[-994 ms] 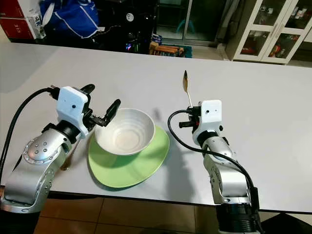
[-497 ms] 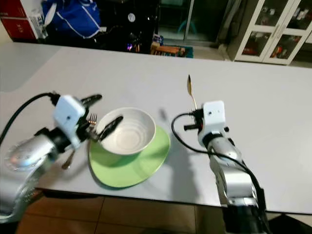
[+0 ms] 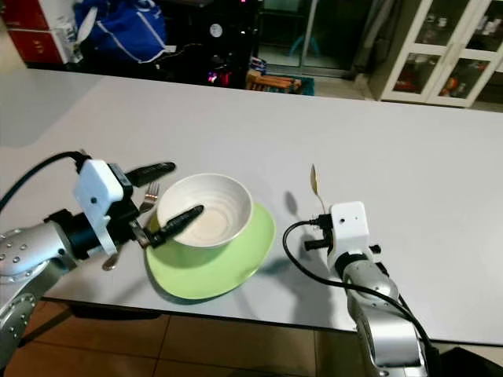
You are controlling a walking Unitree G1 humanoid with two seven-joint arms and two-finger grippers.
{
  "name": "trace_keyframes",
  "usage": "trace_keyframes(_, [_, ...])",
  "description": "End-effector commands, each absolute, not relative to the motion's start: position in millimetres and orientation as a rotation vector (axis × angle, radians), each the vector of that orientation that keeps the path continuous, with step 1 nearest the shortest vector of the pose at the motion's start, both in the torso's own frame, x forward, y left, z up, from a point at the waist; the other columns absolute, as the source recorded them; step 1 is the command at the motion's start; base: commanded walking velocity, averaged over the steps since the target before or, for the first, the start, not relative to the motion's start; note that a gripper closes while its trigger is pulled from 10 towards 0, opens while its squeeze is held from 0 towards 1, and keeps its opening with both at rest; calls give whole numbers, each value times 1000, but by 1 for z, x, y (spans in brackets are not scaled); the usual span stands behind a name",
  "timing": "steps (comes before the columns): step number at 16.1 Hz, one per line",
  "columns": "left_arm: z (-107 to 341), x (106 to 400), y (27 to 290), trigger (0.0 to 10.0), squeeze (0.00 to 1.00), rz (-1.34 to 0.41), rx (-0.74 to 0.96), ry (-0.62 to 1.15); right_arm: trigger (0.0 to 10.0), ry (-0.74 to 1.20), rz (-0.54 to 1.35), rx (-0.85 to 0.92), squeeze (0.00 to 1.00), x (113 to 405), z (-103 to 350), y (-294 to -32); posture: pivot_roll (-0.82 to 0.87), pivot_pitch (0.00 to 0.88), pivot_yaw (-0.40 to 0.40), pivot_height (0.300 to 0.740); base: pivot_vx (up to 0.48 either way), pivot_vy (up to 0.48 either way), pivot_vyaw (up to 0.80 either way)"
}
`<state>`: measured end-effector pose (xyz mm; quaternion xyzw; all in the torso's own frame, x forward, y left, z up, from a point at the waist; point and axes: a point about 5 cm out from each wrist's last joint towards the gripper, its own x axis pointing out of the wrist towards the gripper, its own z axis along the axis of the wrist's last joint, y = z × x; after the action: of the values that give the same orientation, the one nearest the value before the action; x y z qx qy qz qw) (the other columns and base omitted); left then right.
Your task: Setting the table
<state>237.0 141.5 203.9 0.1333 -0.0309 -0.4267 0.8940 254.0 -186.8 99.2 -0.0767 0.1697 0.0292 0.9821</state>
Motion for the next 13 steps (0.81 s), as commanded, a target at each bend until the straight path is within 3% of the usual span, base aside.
trace_keyframes(1, [201, 231, 136, 10000, 0, -929, 270, -42, 10000, 346, 47, -145, 0, 251, 101, -186, 15, 0, -33, 740, 0, 0, 0])
trace_keyframes(13, [181, 215, 140, 10000, 0, -942, 314, 95, 10000, 417, 124, -40, 0, 247, 86, -168, 48, 25, -62, 740, 0, 0, 0])
